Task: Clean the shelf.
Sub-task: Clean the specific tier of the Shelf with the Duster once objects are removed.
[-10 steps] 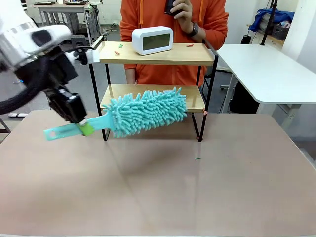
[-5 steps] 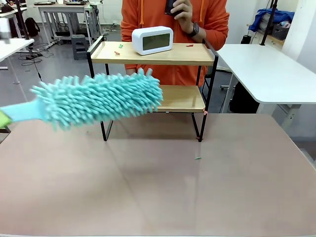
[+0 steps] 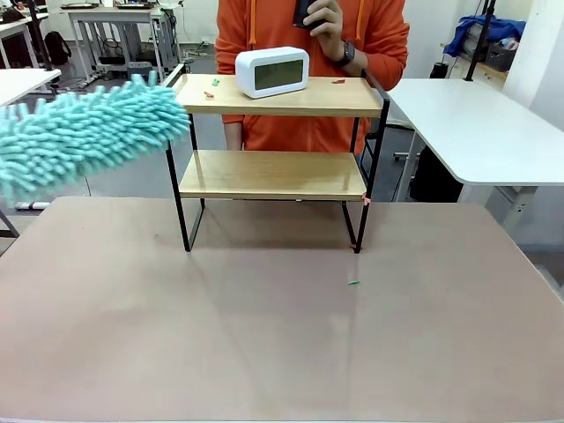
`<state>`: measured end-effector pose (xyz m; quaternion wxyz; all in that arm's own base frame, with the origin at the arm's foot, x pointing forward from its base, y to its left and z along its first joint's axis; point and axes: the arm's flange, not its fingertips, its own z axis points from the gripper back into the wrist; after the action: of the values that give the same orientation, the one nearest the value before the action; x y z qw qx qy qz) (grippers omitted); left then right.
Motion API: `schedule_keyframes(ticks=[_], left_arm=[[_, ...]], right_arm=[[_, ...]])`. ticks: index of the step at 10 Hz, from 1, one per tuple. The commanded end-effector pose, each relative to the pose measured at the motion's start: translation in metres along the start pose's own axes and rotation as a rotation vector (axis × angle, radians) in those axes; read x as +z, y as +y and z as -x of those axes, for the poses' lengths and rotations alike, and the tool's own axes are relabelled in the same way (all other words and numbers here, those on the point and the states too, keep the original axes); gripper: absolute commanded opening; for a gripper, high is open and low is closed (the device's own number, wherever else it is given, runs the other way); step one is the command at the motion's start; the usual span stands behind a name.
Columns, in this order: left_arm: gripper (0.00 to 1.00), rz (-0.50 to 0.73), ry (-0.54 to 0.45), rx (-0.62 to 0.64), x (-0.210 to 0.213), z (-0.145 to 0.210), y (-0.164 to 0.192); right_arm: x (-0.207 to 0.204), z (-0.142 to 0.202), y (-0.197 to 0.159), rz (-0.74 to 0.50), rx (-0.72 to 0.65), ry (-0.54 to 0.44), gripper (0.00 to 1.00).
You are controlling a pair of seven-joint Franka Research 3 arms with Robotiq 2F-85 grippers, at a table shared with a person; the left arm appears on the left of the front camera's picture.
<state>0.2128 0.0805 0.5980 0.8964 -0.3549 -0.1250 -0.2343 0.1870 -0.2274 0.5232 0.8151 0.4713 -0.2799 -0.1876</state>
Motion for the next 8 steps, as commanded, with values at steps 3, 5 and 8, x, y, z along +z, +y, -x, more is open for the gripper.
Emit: schedule_keyframes(ticks=[3,5,8], left_arm=[[0.02,0.019,0.040,-0.037,-0.010,-0.018,-0.010],[0.02,0.019,0.040,-0.037,-0.010,-0.018,-0.010],[0.12,0.056,0.216,-0.098,-0.054,-0.047,-0.022]], right_arm=[[0.000,-0.002,0.002,-0.026,0.026,-0.011,1.00],[0.000,-0.002,0.002,-0.026,0.026,-0.011,1.00],[0.000,-0.002,0.002,-0.026,0.026,-0.011,1.00]])
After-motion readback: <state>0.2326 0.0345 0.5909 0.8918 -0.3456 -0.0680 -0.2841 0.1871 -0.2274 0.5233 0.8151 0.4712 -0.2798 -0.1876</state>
